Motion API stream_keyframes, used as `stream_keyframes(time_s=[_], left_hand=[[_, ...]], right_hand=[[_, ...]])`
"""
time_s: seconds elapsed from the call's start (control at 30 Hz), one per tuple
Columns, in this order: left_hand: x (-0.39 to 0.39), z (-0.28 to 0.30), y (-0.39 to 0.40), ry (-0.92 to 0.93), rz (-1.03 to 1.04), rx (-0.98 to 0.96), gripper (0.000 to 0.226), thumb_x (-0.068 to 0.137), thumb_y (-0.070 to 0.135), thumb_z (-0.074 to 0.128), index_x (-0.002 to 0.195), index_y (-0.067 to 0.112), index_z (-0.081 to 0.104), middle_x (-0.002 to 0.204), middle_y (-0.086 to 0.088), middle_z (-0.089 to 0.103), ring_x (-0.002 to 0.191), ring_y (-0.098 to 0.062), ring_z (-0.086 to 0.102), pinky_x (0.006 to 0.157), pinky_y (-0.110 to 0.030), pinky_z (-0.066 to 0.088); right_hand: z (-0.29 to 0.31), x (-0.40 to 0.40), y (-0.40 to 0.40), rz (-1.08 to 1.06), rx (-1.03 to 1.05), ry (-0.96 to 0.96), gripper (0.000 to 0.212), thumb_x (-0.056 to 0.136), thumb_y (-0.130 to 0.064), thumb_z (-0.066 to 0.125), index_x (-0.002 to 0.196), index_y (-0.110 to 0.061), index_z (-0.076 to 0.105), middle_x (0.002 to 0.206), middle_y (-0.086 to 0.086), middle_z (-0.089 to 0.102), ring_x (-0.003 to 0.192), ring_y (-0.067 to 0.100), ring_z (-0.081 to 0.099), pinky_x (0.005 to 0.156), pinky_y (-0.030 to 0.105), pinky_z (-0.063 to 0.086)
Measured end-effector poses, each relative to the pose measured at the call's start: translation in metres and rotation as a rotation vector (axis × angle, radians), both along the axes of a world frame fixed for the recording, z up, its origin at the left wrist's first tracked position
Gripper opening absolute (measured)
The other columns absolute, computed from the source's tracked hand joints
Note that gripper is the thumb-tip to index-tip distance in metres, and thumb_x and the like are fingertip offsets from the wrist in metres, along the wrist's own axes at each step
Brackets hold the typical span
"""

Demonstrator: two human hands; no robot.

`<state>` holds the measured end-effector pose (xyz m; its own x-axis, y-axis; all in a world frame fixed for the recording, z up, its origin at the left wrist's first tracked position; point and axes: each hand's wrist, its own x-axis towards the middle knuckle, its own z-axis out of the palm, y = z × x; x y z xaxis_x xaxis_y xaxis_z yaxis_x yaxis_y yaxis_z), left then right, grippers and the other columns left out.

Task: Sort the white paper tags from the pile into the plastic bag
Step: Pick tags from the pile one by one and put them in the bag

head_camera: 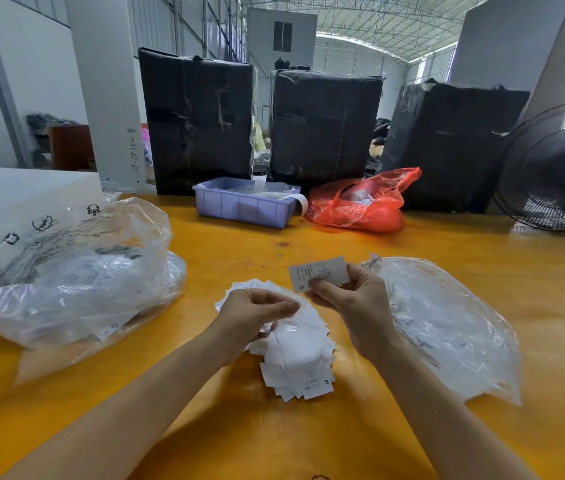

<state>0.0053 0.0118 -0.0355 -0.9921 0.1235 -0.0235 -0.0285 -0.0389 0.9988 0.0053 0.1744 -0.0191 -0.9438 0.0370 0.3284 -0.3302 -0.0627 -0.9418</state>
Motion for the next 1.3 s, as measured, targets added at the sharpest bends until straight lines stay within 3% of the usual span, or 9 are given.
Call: stream_keyframes(time_s=[0.2,0.33,0.57,0.83,1.03,1.13,1.2,1.3], left_hand=[[-0.0009,0.0003,-0.0008,-0.076,0.008,0.029,0.007,0.071,0.012,0.079,0.074,0.012,0.073,0.059,0.004,0.065,0.043,-0.005,0.048,0.051,-0.022,0.038],[-0.0018,-0.0004,-0.0008,-0.092,0.011,0.041,0.007,0.07,0.011,0.079,0.066,0.014,0.075,0.066,-0.001,0.07,0.05,-0.013,0.045,0.048,-0.02,0.035],[-0.003,-0.0022,-0.0012,-0.055,-0.016,-0.014,0.007,0.065,0.021,0.081,0.07,0.017,0.077,0.069,-0.003,0.071,0.044,-0.009,0.043,0.044,-0.019,0.032],[-0.0057,-0.0034,-0.0018,-0.002,0.047,0.02,0.012,0.074,0.014,0.076,0.085,0.008,0.074,0.068,-0.002,0.069,0.041,-0.005,0.042,0.042,-0.017,0.034],[-0.008,-0.0028,-0.0014,0.039,0.127,-0.002,0.03,0.076,0.037,0.069,0.082,0.008,0.074,0.069,-0.015,0.064,0.041,-0.009,0.038,0.046,-0.023,0.033],[-0.0078,-0.0031,-0.0003,0.069,0.111,-0.041,0.039,0.076,0.045,0.064,0.079,0.007,0.075,0.075,-0.02,0.067,0.04,-0.009,0.038,0.048,-0.024,0.035],[-0.0065,-0.0045,0.0,0.109,0.093,-0.089,0.048,0.072,0.05,0.062,0.078,0.003,0.074,0.075,-0.026,0.065,0.039,-0.009,0.038,0.046,-0.023,0.035],[-0.0068,-0.0075,0.0003,0.154,0.104,-0.122,0.043,0.076,0.048,0.063,0.072,0.008,0.076,0.08,-0.031,0.065,0.042,-0.011,0.038,0.047,-0.024,0.033]], right_hand=[[-0.0035,-0.0012,-0.0003,0.009,0.102,-0.006,0.016,0.078,0.002,0.071,0.087,-0.01,0.064,0.087,0.012,0.071,0.077,0.024,0.07,0.067,0.026,0.057],[-0.0047,-0.0006,-0.0014,0.006,0.185,0.025,0.019,0.076,0.002,0.073,0.084,-0.014,0.065,0.079,0.005,0.072,0.073,0.019,0.069,0.067,0.029,0.058],[-0.0036,-0.0011,-0.0012,-0.035,0.158,0.032,0.017,0.077,0.003,0.071,0.086,-0.01,0.065,0.083,0.011,0.071,0.078,0.027,0.07,0.071,0.034,0.058],[-0.0043,0.0006,-0.002,0.05,0.278,-0.006,0.015,0.078,0.002,0.071,0.084,-0.008,0.062,0.082,0.016,0.068,0.069,0.019,0.065,0.06,0.02,0.053],[-0.0027,0.0009,0.0014,0.074,0.417,-0.081,0.019,0.078,-0.001,0.072,0.085,-0.014,0.061,0.078,0.002,0.063,0.064,0.01,0.058,0.055,0.013,0.047],[-0.0003,0.003,0.0021,0.107,0.539,-0.128,0.01,0.086,-0.005,0.065,0.094,-0.01,0.062,0.078,0.002,0.06,0.061,0.008,0.053,0.052,0.015,0.045],[0.001,0.0042,0.0018,0.16,0.604,-0.159,0.015,0.092,-0.005,0.055,0.105,-0.006,0.061,0.076,0.002,0.057,0.052,0.001,0.049,0.046,0.012,0.039],[0.002,0.0063,0.0024,0.216,0.627,-0.169,0.023,0.095,-0.004,0.05,0.115,-0.009,0.06,0.075,0.0,0.054,0.046,-0.001,0.045,0.041,0.008,0.034]])
